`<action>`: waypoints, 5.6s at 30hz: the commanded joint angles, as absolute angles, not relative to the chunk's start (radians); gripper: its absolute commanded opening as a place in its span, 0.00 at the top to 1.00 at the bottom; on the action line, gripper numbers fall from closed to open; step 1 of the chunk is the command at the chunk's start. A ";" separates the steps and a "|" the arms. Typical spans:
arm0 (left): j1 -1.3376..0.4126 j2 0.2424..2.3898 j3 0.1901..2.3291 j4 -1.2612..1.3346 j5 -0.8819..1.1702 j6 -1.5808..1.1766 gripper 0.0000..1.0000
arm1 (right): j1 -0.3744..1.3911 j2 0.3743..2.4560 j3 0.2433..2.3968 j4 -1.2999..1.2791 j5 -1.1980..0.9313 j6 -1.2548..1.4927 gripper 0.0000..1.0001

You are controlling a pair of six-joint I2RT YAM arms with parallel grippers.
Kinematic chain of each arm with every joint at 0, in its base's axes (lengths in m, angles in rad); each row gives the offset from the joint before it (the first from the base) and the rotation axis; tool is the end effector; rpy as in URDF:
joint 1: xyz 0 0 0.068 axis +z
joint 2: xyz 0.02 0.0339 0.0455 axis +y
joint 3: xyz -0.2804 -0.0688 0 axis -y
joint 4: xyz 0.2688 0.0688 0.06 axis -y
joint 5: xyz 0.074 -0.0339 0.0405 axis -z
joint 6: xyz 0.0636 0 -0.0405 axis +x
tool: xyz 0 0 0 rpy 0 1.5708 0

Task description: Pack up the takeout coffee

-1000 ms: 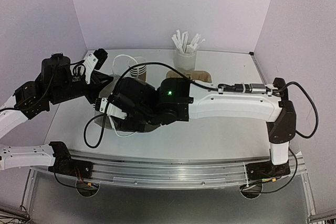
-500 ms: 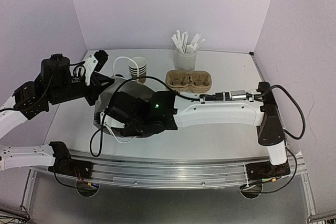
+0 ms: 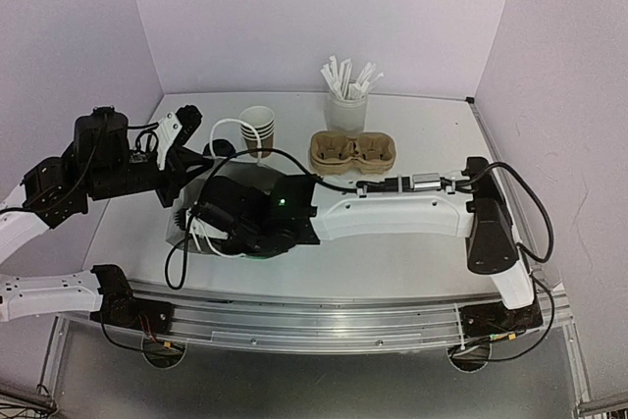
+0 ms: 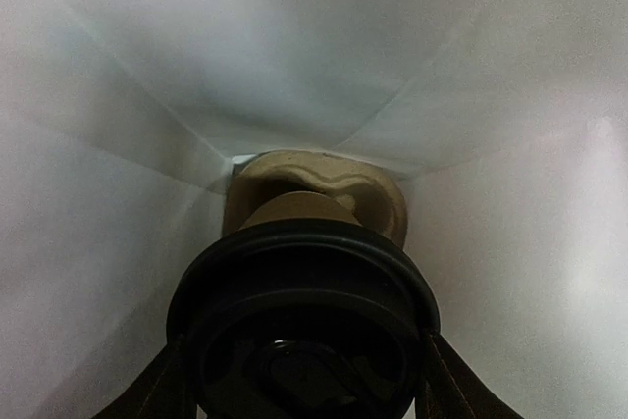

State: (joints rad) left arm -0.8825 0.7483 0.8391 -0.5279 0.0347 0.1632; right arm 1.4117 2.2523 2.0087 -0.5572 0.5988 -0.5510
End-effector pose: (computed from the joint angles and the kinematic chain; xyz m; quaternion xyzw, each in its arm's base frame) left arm 0.1262 -0.1569 0.3302 0.4293 0.7261 -0.2027 0.4974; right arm 0.1241 0.5473 0.2338 -0.6746 0.5844 -0.0987 0.4402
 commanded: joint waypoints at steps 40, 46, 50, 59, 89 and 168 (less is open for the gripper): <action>-0.887 0.715 0.856 -0.501 0.170 0.087 1.00 | 1.312 2.489 2.086 -0.850 0.471 -0.261 0.84; -0.887 0.718 0.849 -0.489 0.174 0.087 1.00 | 1.312 2.552 2.128 -0.882 0.480 -0.252 0.82; -0.887 0.717 0.846 -0.492 0.176 0.085 1.00 | 1.315 2.560 2.206 -0.880 0.540 -0.258 0.83; -0.886 0.710 0.830 -0.489 0.180 0.074 1.00 | 1.377 2.541 2.390 -0.841 0.691 -0.351 0.78; -0.887 0.716 0.819 -0.491 0.103 0.063 1.00 | 1.406 2.468 2.355 -0.802 0.770 -0.233 0.46; -0.887 0.740 0.788 -0.506 0.146 -0.026 1.00 | 1.328 2.332 2.340 -0.963 0.685 0.541 0.42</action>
State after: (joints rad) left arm -0.8913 0.7601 0.8024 -0.4490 0.1398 -0.0260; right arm 1.3731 2.4347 2.3287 -1.0523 0.6178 0.4265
